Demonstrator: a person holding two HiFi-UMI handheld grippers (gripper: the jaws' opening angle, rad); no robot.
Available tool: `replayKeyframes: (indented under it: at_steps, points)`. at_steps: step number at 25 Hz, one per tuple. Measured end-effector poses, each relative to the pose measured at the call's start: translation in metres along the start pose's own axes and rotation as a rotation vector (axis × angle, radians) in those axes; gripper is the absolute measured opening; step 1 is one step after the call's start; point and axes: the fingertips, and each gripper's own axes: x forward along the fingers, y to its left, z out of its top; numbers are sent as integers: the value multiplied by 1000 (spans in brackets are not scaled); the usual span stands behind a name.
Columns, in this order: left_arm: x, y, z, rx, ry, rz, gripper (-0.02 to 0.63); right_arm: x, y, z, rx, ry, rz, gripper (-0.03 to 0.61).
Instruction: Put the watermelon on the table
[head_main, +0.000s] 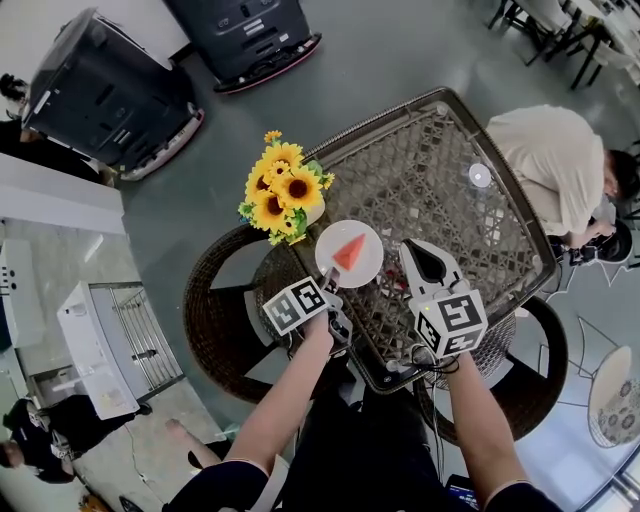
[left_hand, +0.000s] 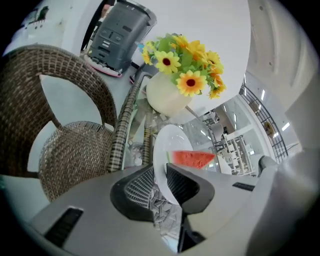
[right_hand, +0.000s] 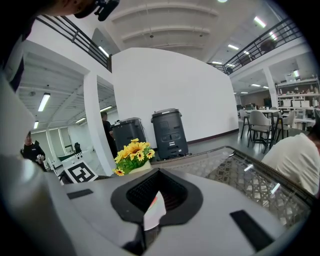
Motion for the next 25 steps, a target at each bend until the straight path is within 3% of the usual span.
replayKeyframes:
  at_steps: [12, 25]
  points:
    - [-2, 1, 0, 202, 3, 106, 84, -6, -10, 9, 12, -23, -9, 3]
    - [-16, 2, -5, 279, 24, 119, 84, -14, -2, 19, 4, -39, -17, 3]
